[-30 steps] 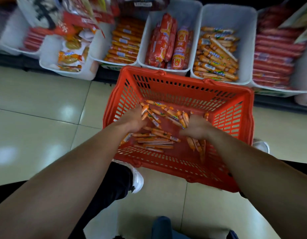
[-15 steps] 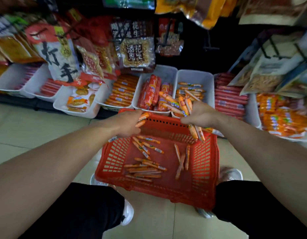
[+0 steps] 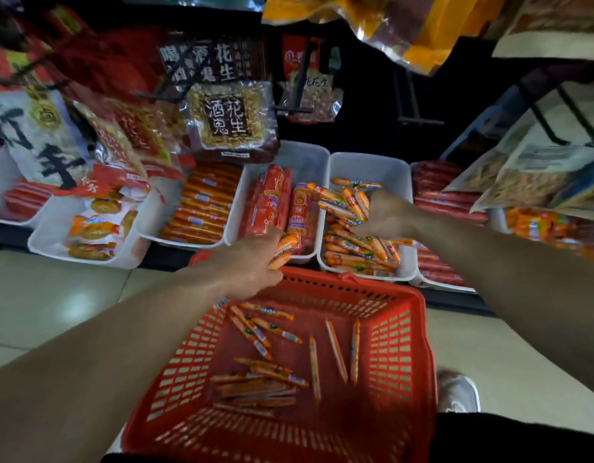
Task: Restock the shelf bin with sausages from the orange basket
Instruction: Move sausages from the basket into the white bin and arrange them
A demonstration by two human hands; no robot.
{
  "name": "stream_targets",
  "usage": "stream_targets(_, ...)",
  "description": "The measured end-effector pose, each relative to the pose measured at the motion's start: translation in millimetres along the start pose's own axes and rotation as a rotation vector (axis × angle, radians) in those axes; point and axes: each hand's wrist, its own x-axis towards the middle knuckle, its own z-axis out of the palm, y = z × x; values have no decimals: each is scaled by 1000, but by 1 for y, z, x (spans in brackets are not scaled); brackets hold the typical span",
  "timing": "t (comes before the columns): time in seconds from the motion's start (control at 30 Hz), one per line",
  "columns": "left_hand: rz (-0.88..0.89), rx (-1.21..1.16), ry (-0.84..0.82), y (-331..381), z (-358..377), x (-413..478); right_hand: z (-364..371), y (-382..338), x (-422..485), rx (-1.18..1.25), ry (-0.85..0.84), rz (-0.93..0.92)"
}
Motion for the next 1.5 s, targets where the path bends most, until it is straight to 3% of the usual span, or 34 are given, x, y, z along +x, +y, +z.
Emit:
stream_targets(0.23,11,-36,-47,-1,13,23,51,28,40,175,31,33)
stream_targets(0.4,24,-33,-90,5,18,22,53,54,36,-202,-92,-29)
stream_targets(0.6,4,15,-130,7,20,14,43,63,19,-441,-231,8)
stream_targets(0.7,-32,23,-116,4,17,13,36,61,20,-460,-198,-7)
stream_targets(0.83,-47,3,-106,2,17,15,46,46,33,-255,6,-96)
stream_targets(0.97,-43,-10,-96,-1,18,18,65,26,50,-25,7,-67)
stream_targets(1.17,5,-61,-109,0,18,17,78,20,58,45,56,-38)
stream_targets(1.33,14,-122,-123,3,18,16,54,12,56,385,172,-92)
stream_targets(1.5,7,-45,-122,3,19,16,35,-1,52,387,218,-155)
